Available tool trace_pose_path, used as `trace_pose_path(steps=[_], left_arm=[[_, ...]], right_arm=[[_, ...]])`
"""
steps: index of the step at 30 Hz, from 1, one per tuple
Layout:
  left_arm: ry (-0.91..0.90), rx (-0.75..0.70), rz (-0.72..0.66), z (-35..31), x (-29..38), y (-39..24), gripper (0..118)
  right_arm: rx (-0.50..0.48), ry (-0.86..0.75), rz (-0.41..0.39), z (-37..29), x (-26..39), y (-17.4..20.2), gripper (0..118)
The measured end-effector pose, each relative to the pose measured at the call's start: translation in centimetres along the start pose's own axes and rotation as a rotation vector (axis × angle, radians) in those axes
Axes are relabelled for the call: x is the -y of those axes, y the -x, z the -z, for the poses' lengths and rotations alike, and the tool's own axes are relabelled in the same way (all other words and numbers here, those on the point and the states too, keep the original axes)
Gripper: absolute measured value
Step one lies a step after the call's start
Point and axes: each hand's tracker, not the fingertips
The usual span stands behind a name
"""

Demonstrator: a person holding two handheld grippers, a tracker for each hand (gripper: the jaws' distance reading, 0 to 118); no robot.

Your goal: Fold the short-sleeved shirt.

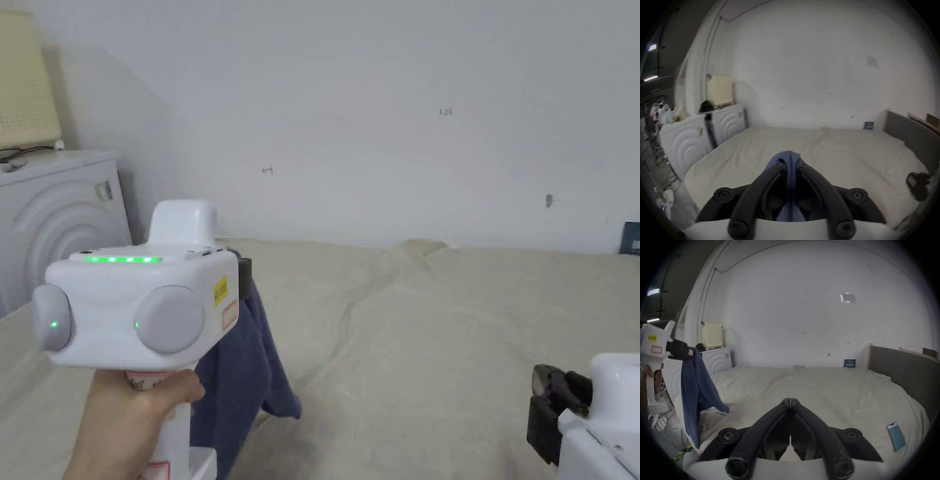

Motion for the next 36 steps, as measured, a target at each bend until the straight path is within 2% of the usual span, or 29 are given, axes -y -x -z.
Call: trace_pose_path(steps=[5,8,11,14,19,23,24,25,26,27,28,34,35,36], left_arm=[[-0.057,0.266,0.034,-0.9,-1.9,-9.0,10],[-0.033,0.401,0.044,-0.8,-1.4,-14.6,10],[0.032,0.505,0.056,0.2,1.0,-19.9,10],[0.180,0.598,0.045,1.8,5.6,-24.6,10],[0.460,0.633,0.132,5.1,15.6,-30.8,10],[0.585,0.597,0.107,6.2,20.6,-32.0,11],[0.571,0.604,0.119,6.4,21.0,-31.9,14],[0.576,0.607,0.123,6.5,21.0,-31.7,27],[0.588,0.601,0.120,6.8,21.0,-31.5,54],[0.609,0.605,0.121,7.2,20.8,-31.3,96],[0.617,0.599,0.111,7.3,20.7,-31.0,116],[0.520,0.570,0.050,6.8,17.3,-25.3,117],[0.493,0.542,0.057,6.6,16.7,-24.0,115],[0.474,0.491,0.051,6.4,16.2,-22.4,105]], right_arm=[[0.111,-0.035,0.039,-3.5,-0.7,-5.0,0],[0.183,-0.048,0.052,-5.4,-0.7,-7.8,0],[0.230,-0.041,0.069,-6.8,-0.2,-10.2,0],[0.271,0.000,0.078,-7.3,0.8,-12.2,0],[0.290,0.069,0.087,-7.0,2.9,-14.3,0],[0.297,0.122,0.074,-6.4,4.2,-14.8,0],[0.298,0.131,0.074,-6.3,4.4,-14.9,0],[0.296,0.135,0.077,-6.1,4.5,-15.0,0],[0.295,0.139,0.082,-6.0,4.6,-15.0,0],[0.293,0.143,0.088,-5.9,4.7,-15.1,0],[0.289,0.147,0.092,-5.8,4.7,-15.1,0],[0.261,0.148,0.077,-4.8,4.1,-14.1,0],[0.250,0.145,0.077,-4.7,4.1,-13.8,0],[0.235,0.144,0.074,-4.5,4.0,-13.5,0]])
